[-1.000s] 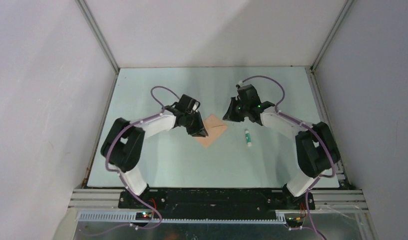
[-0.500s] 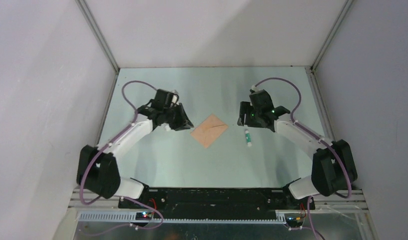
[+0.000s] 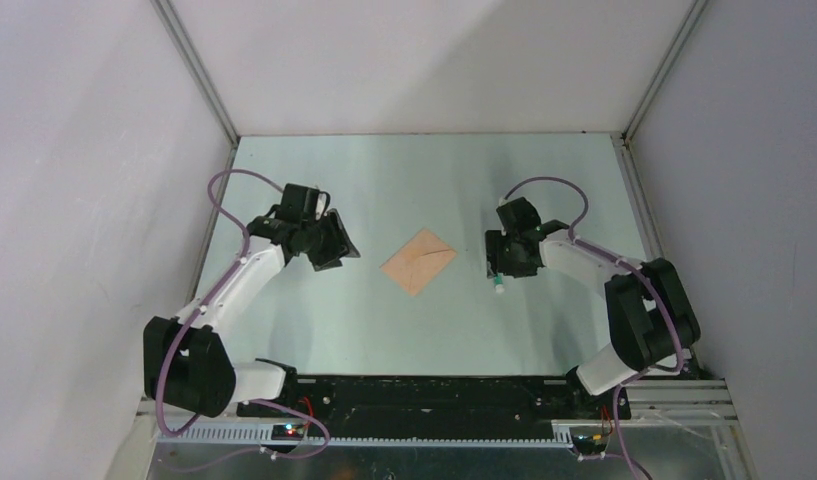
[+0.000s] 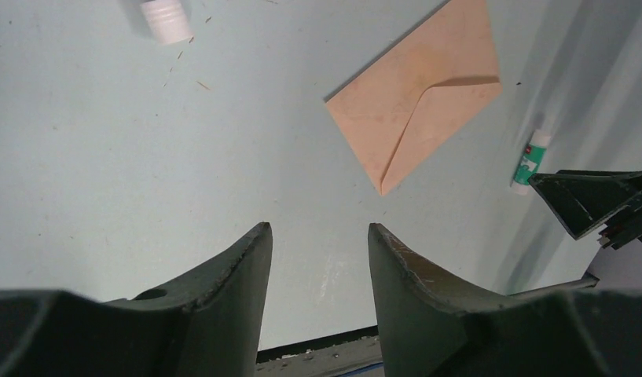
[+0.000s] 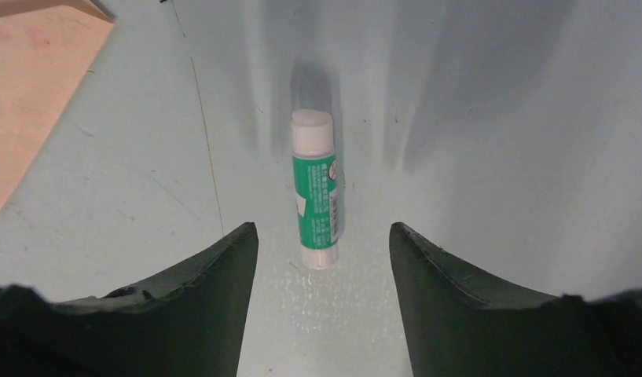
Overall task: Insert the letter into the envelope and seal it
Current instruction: Pick up the solid glue from the center of the board.
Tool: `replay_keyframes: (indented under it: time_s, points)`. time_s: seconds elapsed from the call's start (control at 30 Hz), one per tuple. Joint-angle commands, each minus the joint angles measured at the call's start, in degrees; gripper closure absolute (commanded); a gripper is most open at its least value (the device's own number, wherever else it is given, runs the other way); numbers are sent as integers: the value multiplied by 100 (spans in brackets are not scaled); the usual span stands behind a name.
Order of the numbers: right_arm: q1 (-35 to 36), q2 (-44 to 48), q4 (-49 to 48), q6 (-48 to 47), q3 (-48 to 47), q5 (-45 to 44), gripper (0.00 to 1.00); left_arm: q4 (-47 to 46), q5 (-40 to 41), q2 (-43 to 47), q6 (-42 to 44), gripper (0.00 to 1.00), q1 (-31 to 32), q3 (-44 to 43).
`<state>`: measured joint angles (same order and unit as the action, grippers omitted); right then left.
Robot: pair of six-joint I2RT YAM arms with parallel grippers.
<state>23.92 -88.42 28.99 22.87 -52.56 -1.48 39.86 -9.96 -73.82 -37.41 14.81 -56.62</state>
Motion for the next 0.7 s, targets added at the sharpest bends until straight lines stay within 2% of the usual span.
replay_keyframes:
  time_s: [0.0,0.23,0.43,0.47,0.53,0.6,0.67]
  points:
    - [90,-275,-336,-179,-13,-1,37,7,100,202,19,44,-43,115]
    - [238,-718,-517,-127,-25,-64,53,5,221,281,-131,43,-80,227]
    - [215,-882,-618,-6,-26,-160,61,150,329,303,-97,42,-172,114]
    - [212,-901,-646,-4,-38,-158,64,157,352,314,-99,42,-181,105]
    - [200,-930,-645,0,-72,-167,79,174,390,322,-104,42,-216,84]
    - [194,-935,-648,-3,-92,-167,86,221,404,316,-104,42,-257,43]
    - [193,-938,-648,-9,-90,-149,88,228,372,304,-75,42,-281,-10]
